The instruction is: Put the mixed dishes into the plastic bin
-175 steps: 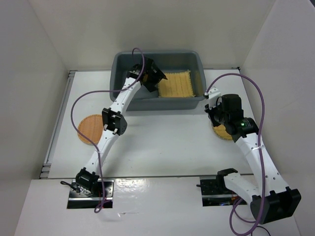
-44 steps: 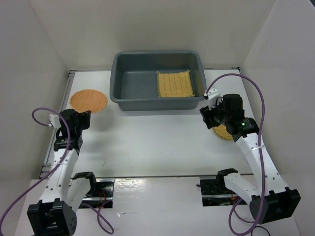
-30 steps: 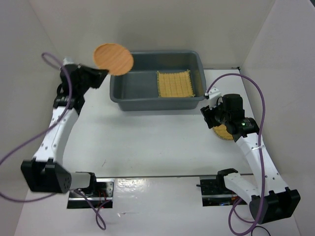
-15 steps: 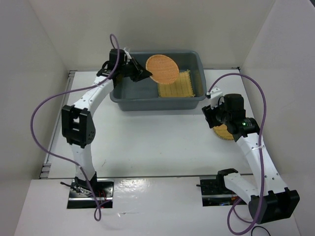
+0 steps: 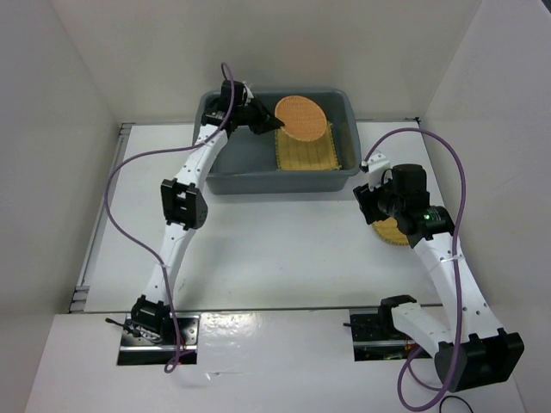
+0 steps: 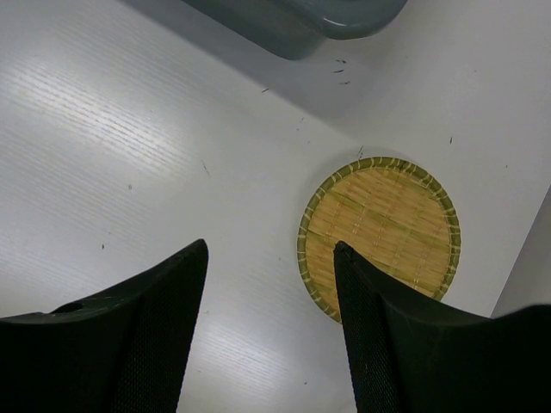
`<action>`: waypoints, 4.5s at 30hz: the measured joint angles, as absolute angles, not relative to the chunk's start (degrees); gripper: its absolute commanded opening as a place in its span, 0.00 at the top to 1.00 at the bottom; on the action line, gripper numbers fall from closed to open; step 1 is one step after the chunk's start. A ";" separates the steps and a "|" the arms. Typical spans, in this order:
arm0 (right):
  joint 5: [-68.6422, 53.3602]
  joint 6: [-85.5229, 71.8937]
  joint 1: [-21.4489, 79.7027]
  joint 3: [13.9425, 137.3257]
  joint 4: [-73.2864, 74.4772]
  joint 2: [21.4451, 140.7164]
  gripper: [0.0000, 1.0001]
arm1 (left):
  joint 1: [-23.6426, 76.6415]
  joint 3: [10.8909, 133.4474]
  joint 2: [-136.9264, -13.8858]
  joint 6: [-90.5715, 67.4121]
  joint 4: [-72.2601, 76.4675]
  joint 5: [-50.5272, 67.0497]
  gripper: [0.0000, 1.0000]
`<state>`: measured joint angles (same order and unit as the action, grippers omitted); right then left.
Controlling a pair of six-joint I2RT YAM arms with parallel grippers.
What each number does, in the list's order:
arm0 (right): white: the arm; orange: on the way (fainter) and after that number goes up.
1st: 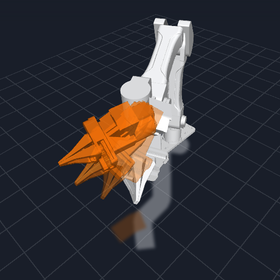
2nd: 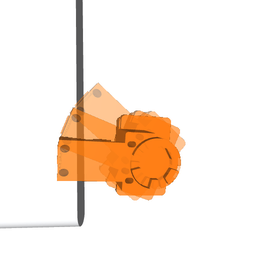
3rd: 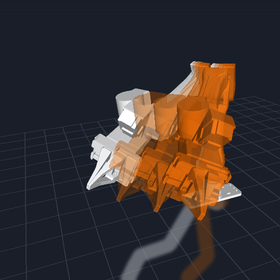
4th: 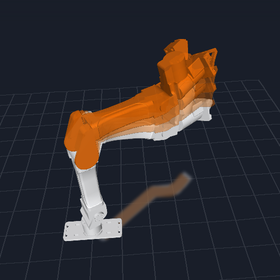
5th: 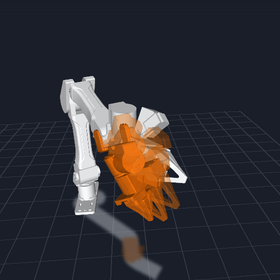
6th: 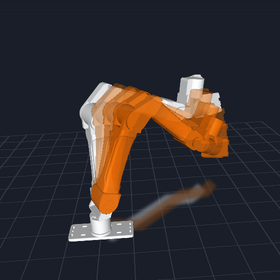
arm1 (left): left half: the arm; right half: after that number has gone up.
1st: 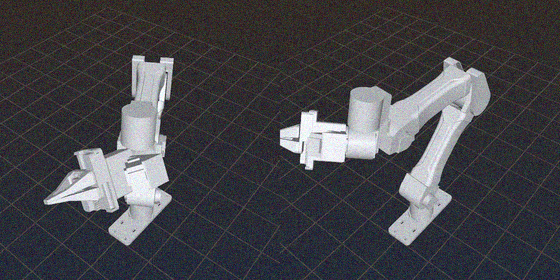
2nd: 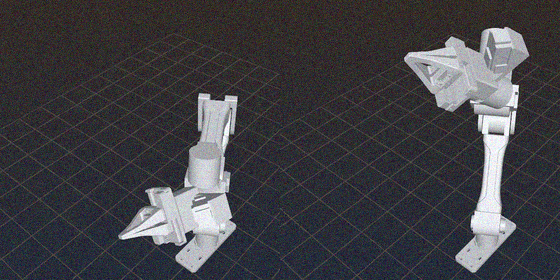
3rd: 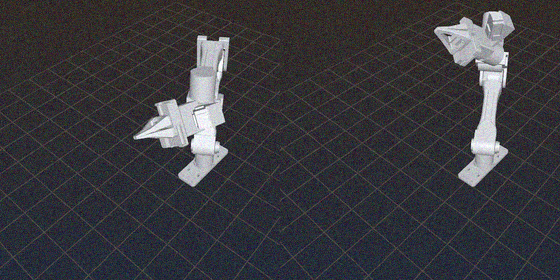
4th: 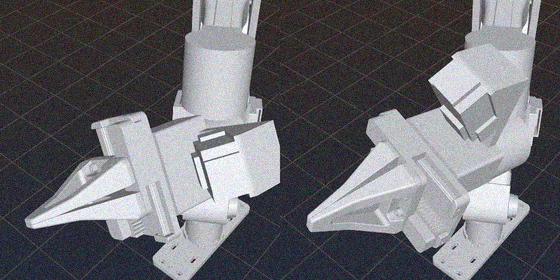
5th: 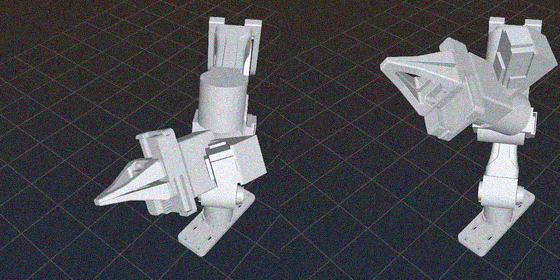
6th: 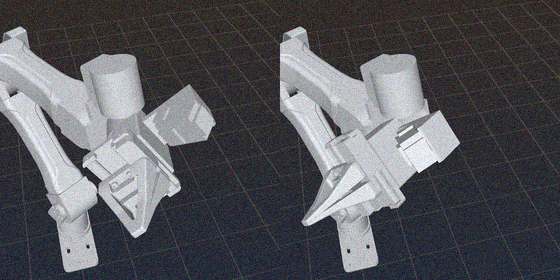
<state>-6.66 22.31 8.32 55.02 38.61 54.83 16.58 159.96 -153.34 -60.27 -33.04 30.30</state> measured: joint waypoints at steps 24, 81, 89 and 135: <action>-6.66 22.31 8.29 55.02 38.61 54.96 0.34 | 18.46 177.03 -172.20 -64.62 -40.58 33.21 0.44; 13.06 17.54 2.17 47.00 29.17 75.70 0.92 | 59.81 76.12 -93.12 -58.76 -46.33 -25.93 0.30; 16.32 16.01 2.04 46.04 27.62 82.74 0.88 | 59.55 68.86 -87.81 -59.00 -38.09 -25.15 0.30; -8.95 30.09 1.50 50.98 33.93 89.21 0.98 | 55.79 51.29 -74.00 -60.40 -19.38 -15.22 0.32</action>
<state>-8.95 30.09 1.50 50.98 33.93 89.21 55.79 51.29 -74.00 -60.40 -19.38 -15.22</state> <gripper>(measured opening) 0.020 0.681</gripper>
